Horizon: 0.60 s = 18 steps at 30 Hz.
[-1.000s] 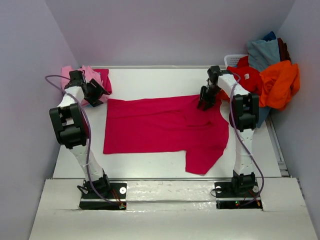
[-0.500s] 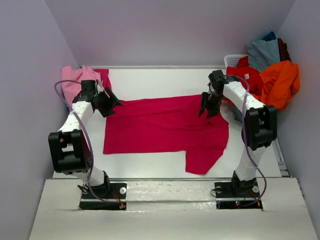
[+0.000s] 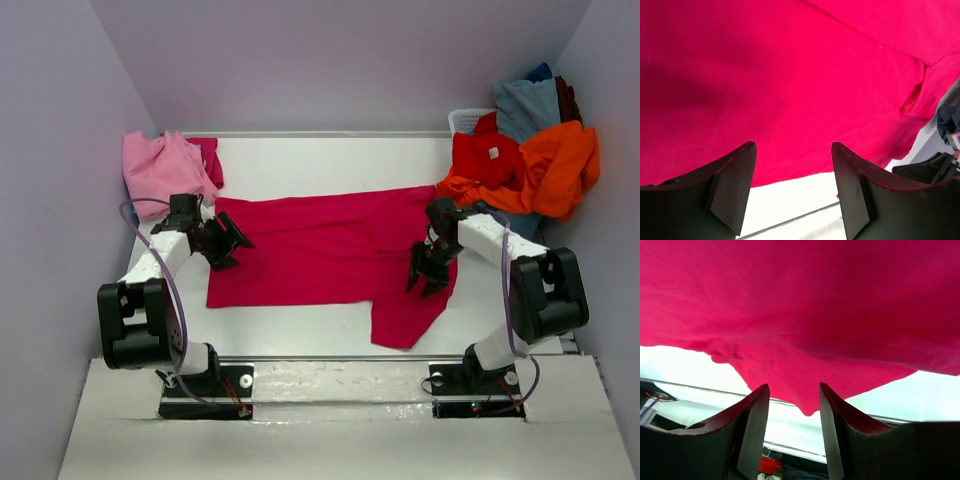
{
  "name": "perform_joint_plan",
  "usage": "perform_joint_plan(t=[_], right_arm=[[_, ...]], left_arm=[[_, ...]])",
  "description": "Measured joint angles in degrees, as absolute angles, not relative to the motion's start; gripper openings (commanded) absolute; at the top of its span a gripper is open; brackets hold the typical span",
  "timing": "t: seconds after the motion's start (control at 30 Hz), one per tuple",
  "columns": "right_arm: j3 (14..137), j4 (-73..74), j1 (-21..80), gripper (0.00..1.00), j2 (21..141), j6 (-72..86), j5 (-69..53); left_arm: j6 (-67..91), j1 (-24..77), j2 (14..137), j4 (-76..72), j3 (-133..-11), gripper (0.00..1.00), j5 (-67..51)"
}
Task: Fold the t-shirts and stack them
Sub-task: Fold the tshirt
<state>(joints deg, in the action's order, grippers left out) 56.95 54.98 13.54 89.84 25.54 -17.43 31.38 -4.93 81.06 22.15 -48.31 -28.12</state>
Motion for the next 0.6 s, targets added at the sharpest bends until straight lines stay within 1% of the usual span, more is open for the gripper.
perform_joint_plan(t=[0.1, 0.23, 0.37, 0.6], right_arm=[[55.4, 54.3, 13.6, 0.50, 89.8, 26.0, -17.4], [56.5, 53.4, 13.6, 0.50, 90.4, 26.7, -16.9], [64.3, 53.3, 13.6, 0.50, 94.4, 27.2, -16.0], [84.2, 52.6, 13.6, 0.50, 104.7, 28.4, -13.2]], left_arm=[[31.6, -4.9, 81.3, 22.0, -48.1, 0.73, -28.9], [31.8, -4.9, 83.2, 21.5, -49.3, 0.73, -29.6], [32.1, -4.9, 88.6, 21.2, -56.3, 0.73, -29.9], [33.3, -4.9, 97.7, 19.9, -70.0, 0.73, -29.9]])
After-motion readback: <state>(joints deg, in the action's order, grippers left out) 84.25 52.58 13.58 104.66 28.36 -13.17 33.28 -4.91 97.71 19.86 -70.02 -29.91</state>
